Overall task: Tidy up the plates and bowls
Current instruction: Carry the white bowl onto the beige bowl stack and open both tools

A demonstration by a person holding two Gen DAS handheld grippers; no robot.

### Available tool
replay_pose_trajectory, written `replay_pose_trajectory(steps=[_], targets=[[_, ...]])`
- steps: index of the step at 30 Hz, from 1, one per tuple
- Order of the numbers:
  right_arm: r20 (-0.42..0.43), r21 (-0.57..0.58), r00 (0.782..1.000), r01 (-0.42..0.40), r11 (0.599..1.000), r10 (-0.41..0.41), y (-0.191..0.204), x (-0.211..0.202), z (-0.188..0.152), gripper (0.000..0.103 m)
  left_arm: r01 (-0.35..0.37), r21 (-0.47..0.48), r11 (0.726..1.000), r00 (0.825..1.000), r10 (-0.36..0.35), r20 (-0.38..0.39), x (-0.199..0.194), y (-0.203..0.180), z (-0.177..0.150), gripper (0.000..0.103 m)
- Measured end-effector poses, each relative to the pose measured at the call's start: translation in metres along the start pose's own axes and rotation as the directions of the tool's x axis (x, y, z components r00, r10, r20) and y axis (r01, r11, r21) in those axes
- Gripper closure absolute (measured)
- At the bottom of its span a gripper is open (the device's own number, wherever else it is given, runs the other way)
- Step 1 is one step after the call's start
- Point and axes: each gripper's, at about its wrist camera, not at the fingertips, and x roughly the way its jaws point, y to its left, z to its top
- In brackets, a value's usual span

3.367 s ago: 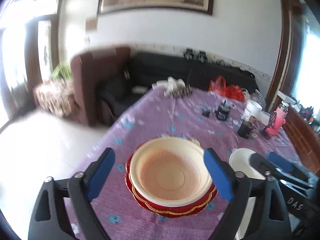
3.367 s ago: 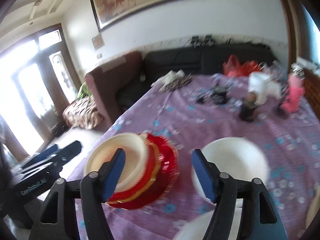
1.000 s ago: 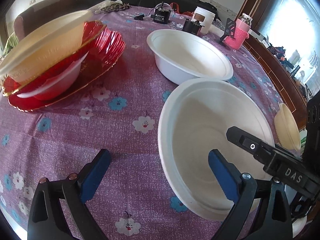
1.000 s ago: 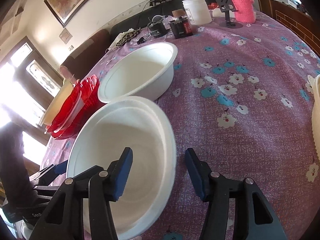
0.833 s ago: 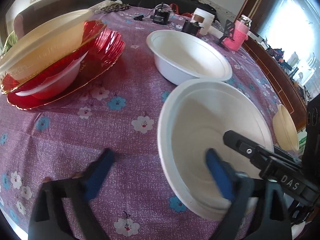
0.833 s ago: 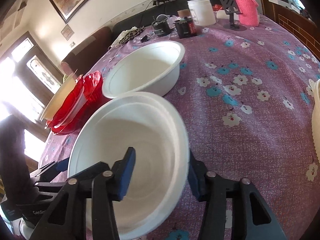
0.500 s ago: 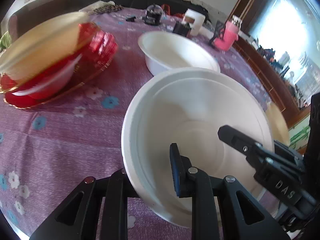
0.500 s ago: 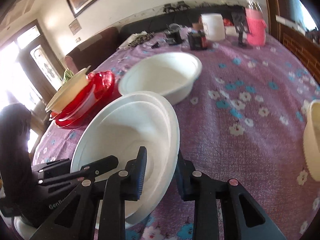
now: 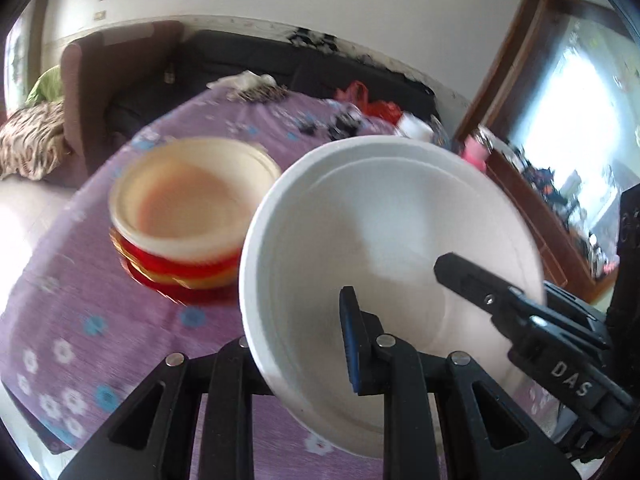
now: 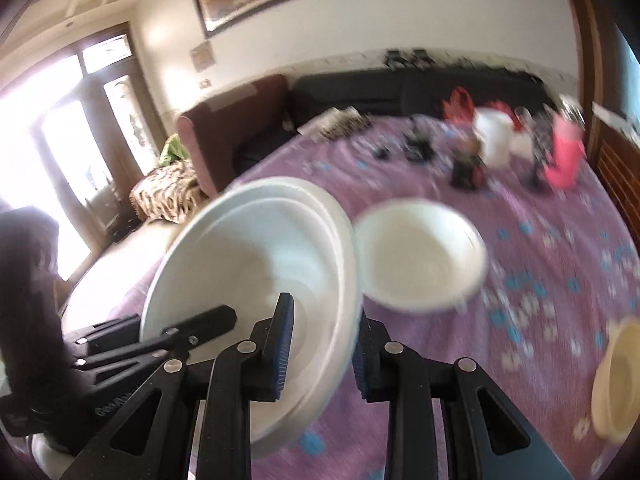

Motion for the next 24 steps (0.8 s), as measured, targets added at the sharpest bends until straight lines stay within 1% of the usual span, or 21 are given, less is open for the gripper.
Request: replay_pose_trajectory(steps=[2, 4, 6, 9, 12, 14, 16, 20, 24], targets=[[0.021, -0.045, 1.0, -0.003, 0.999, 0.004, 0.017, 0.005, 0.016, 0.074, -0.019, -0.022, 1.0, 0.999, 0.02, 0.027, -0.007, 0.013, 0.016, 0.083], [0.028, -0.079, 1.0, -0.011, 0.997, 0.014, 0.033, 0.015, 0.032, 0.074, -0.054, -0.03, 0.998, 0.996, 0.056, 0.065, -0.015, 0.026, 0.032, 0.083], [0.018, -0.098, 0.999, -0.029, 0.995, 0.031, 0.048, 0.029, 0.048, 0.074, -0.107, -0.041, 0.993, 0.988, 0.111, 0.105, -0.021, 0.04, 0.05, 0.082], [-0.018, -0.116, 0.999, -0.053, 0.992, 0.051, 0.064, 0.054, 0.066, 0.074, -0.175, -0.063, 0.982, 0.976, 0.182, 0.12, -0.016, 0.062, 0.071, 0.081], [-0.061, -0.137, 0.997, -0.054, 0.989, 0.046, 0.078, 0.08, 0.073, 0.074, -0.211, -0.098, 0.972, 0.971, 0.221, 0.093, -0.003, 0.086, 0.083, 0.081], [-0.091, -0.152, 0.995, -0.046, 0.987, 0.032, 0.084, 0.099, 0.073, 0.074, -0.212, -0.122, 0.97, 0.973, 0.222, 0.067, 0.006, 0.102, 0.086, 0.081], [-0.116, -0.156, 0.993, -0.045, 0.987, 0.027, 0.086, 0.112, 0.073, 0.074, -0.226, -0.133, 0.965, 0.971, 0.234, 0.047, 0.014, 0.114, 0.089, 0.081], [-0.154, -0.157, 0.988, -0.03, 0.987, 0.006, 0.086, 0.136, 0.071, 0.074, -0.24, -0.134, 0.962, 0.97, 0.243, 0.01, 0.03, 0.124, 0.092, 0.081], [-0.177, -0.153, 0.984, -0.014, 0.988, -0.013, 0.08, 0.147, 0.07, 0.074, -0.245, -0.113, 0.963, 0.969, 0.245, -0.013, 0.04, 0.125, 0.093, 0.081]])
